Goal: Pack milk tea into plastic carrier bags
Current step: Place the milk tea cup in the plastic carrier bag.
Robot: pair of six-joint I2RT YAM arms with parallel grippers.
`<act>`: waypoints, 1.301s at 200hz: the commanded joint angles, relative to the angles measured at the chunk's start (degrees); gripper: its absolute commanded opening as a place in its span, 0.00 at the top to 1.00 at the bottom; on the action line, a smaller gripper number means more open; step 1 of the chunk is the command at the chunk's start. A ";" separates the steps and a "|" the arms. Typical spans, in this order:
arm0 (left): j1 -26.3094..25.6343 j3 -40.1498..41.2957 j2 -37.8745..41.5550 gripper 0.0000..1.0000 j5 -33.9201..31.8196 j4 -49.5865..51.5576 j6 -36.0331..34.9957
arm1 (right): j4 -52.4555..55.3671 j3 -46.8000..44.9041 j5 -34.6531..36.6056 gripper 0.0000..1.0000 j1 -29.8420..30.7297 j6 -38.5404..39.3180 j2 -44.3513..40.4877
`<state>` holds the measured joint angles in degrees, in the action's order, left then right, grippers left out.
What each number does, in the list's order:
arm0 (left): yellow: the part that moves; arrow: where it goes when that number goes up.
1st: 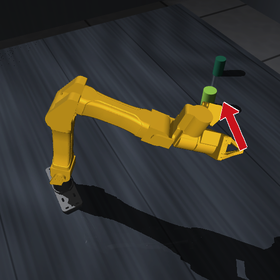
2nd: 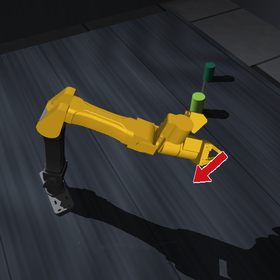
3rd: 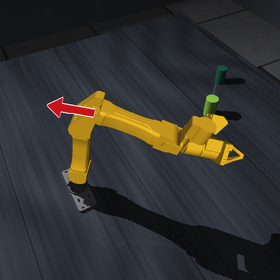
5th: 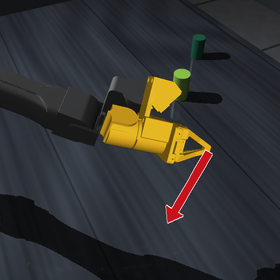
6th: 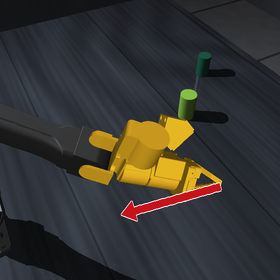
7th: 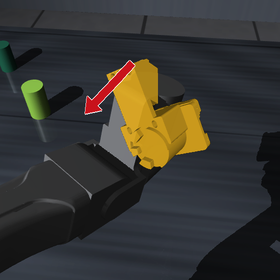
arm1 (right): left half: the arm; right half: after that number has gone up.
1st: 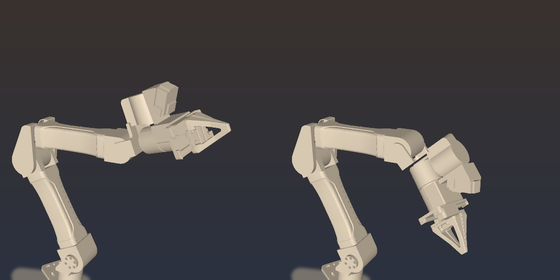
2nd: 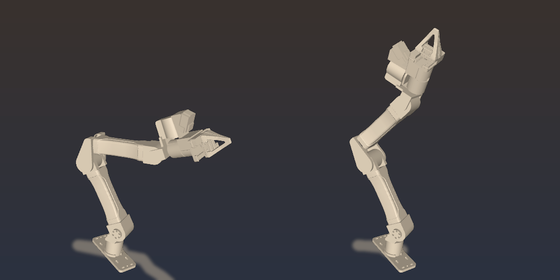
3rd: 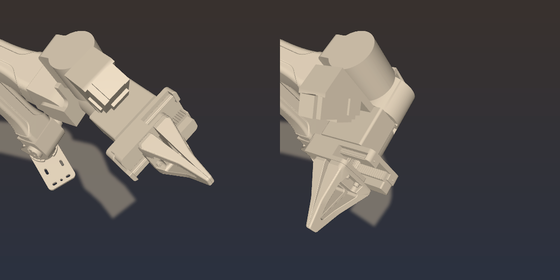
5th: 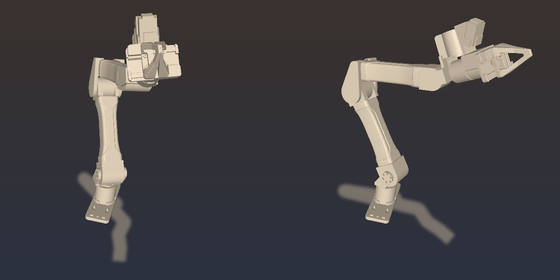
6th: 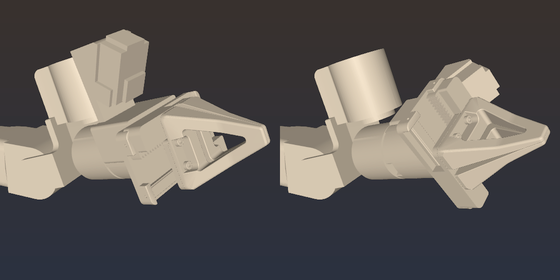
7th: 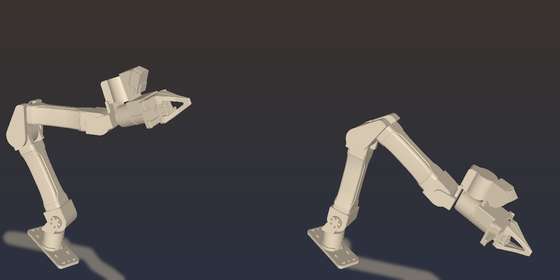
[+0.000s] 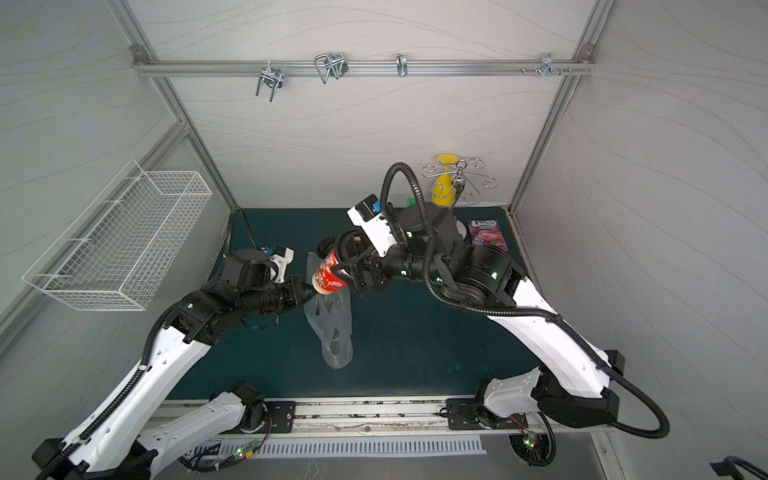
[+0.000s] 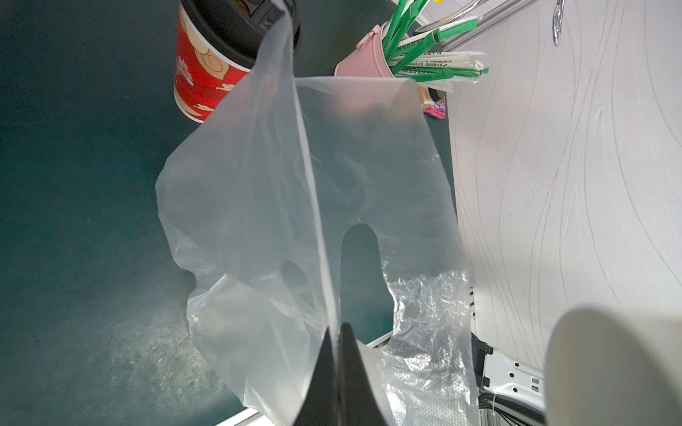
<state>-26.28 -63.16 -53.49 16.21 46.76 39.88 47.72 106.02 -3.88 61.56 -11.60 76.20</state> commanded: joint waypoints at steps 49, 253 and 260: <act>0.32 1.10 1.82 1.00 -0.22 -3.52 2.09 | -2.62 -9.69 -3.33 0.18 1.28 -4.22 -1.35; -8.75 -1.26 -4.40 1.00 -3.51 -12.30 11.21 | 1.64 -26.42 1.05 0.18 -6.39 -4.92 -11.34; -10.41 -1.89 -5.33 1.00 -4.41 -13.32 11.88 | 2.04 -26.69 0.95 0.18 -6.75 -4.92 -12.27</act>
<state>-31.51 -61.76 -56.60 16.05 38.65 48.58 47.27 79.94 -3.44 56.07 -16.51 67.94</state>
